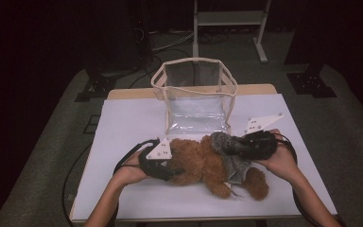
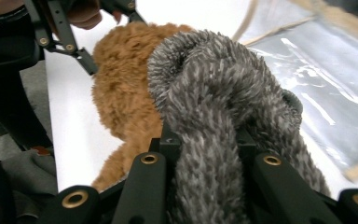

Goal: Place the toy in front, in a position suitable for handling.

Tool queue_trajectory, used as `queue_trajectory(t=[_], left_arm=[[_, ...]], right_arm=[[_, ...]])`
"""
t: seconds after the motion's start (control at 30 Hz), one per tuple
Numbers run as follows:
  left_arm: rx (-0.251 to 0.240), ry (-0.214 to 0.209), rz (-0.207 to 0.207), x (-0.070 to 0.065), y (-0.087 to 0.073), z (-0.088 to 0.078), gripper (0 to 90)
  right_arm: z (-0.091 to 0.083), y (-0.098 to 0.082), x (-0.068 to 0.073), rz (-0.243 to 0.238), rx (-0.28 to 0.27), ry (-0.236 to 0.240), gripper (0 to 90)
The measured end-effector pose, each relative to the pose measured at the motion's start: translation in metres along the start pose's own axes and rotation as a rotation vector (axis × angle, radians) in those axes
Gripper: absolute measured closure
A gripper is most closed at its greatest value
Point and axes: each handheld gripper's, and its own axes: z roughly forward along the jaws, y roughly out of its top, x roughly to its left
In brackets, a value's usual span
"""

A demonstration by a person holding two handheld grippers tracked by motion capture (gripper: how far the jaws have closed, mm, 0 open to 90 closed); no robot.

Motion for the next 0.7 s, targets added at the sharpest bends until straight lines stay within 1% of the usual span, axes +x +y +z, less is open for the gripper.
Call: queue_trajectory(t=[0.03, 0.07, 0.1, 0.17, 0.23, 0.27, 0.3, 0.33, 0.37, 0.4, 0.47, 0.53, 0.6, 0.63, 0.67, 0.7], left_arm=[[-0.011, -0.003, -0.008, 0.001, -0.002, 0.001, 33.5], [-0.017, -0.004, -0.009, 0.002, -0.003, 0.001, 29.1], [-0.039, -0.011, -0.012, 0.003, -0.005, 0.002, 26.7], [-0.073, -0.016, -0.009, 0.004, -0.01, 0.002, 19.8], [-0.084, -0.019, -0.034, 0.007, -0.013, 0.004, 13.2], [-0.092, -0.014, -0.036, 0.008, -0.015, 0.005, 10.5], [-0.099, -0.013, -0.044, 0.008, -0.015, 0.007, 8.1], [-0.099, -0.022, -0.057, 0.009, -0.015, 0.01, 5.0], [-0.095, -0.023, -0.059, 0.009, -0.014, 0.012, 2.9], [-0.092, -0.015, -0.045, 0.009, -0.013, 0.015, 2.5], [-0.088, -0.01, -0.032, 0.009, -0.01, 0.02, 0.7], [-0.074, -0.002, -0.012, 0.008, -0.007, 0.024, 0.0], [-0.066, 0.003, -0.001, 0.008, -0.005, 0.028, 0.0], [-0.062, 0.006, -0.002, 0.008, -0.005, 0.03, 0.0], [-0.062, 0.006, 0.001, 0.008, -0.005, 0.03, 0.2], [-0.064, 0.014, 0.004, 0.008, -0.006, 0.028, 3.9]], right_arm=[[-0.002, 0.0, -0.001, -0.002, 0.011, -0.011, 72.8], [-0.003, -0.001, -0.002, -0.006, 0.031, -0.027, 72.7], [-0.002, -0.003, -0.002, -0.005, 0.041, -0.031, 72.7], [0.002, -0.008, -0.004, 0.0, 0.06, -0.02, 72.6], [0.006, -0.012, -0.005, 0.013, 0.063, -0.006, 72.7], [0.008, -0.013, -0.006, 0.018, 0.063, 0.003, 72.7], [0.009, -0.014, -0.006, 0.019, 0.064, 0.003, 72.7], [0.011, -0.015, -0.006, 0.019, 0.066, 0.001, 72.7], [0.012, -0.016, -0.007, 0.023, 0.071, 0.004, 72.7], [0.014, -0.017, -0.007, 0.023, 0.074, 0.005, 72.7], [0.015, -0.017, -0.007, 0.026, 0.074, 0.002, 72.7], [0.015, -0.018, -0.008, 0.034, 0.072, 0.005, 72.7], [0.015, -0.019, -0.009, 0.037, 0.072, 0.008, 72.7], [0.015, -0.02, -0.009, 0.039, 0.07, 0.009, 72.7], [0.015, -0.02, -0.009, 0.04, 0.068, 0.009, 72.7], [0.015, -0.02, -0.009, 0.04, 0.067, 0.01, 72.6]])
